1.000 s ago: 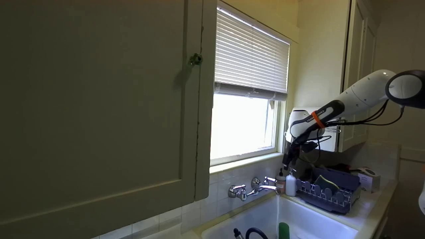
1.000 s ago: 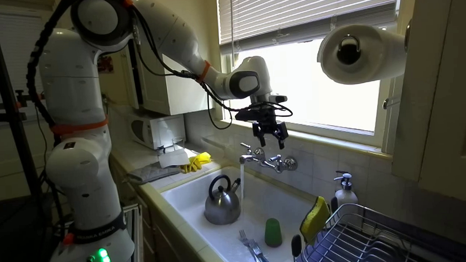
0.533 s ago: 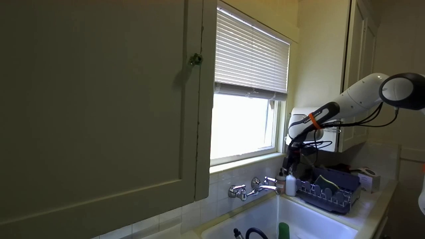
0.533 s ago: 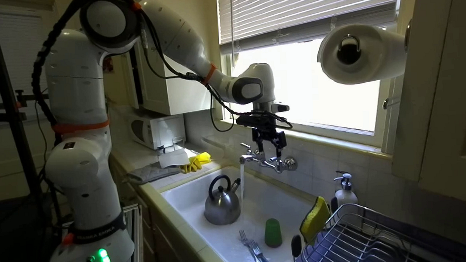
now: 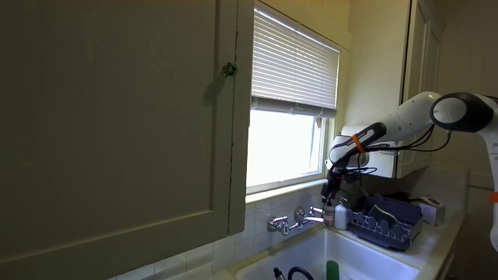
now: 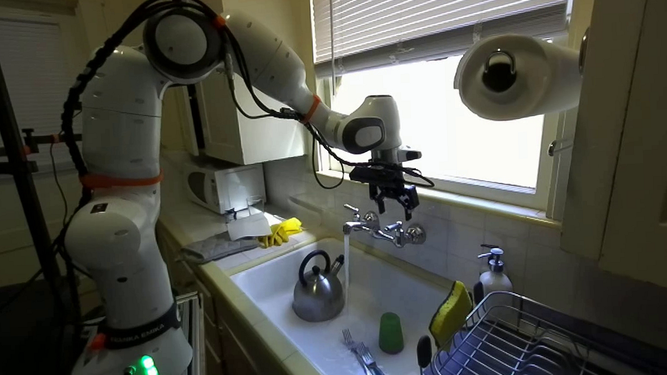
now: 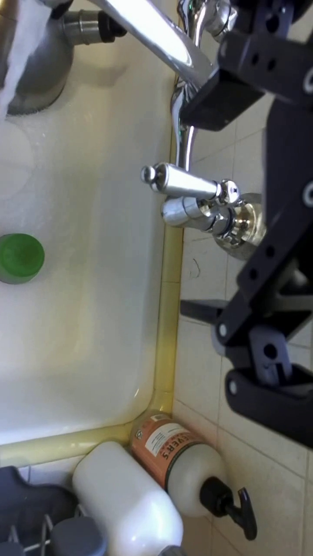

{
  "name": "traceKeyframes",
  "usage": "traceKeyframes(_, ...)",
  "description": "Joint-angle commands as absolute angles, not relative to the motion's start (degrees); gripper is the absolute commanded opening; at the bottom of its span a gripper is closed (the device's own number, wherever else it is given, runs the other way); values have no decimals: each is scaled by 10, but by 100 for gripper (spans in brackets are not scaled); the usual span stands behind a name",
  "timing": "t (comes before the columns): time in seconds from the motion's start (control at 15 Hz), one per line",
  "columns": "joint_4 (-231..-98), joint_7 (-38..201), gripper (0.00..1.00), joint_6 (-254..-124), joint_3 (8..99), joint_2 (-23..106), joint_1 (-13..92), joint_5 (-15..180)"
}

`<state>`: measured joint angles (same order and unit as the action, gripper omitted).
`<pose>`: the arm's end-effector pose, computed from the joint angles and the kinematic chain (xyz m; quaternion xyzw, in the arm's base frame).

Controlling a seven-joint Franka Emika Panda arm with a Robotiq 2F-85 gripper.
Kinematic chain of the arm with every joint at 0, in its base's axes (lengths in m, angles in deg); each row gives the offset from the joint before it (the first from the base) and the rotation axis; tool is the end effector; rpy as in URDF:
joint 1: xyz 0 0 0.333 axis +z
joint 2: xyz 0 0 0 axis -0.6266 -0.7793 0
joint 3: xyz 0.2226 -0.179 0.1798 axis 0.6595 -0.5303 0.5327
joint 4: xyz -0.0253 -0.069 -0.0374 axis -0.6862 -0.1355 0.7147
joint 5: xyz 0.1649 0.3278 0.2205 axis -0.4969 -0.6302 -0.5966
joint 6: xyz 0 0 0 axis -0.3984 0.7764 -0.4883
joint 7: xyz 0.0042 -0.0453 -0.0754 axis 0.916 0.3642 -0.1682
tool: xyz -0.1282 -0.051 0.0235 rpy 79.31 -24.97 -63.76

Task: Close the tap

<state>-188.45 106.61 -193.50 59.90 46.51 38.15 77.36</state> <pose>0.6428 0.0188 0.3352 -0.9783 -0.1809 -0.1006 0.0011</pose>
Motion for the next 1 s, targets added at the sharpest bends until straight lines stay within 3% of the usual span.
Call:
traceKeyframes(0.0, -1830, 1083, 100, -1918, 614, 408, 377, 750)
traceKeyframes(0.93, -1809, 1019, 100, -1929, 598, 350, 359, 766)
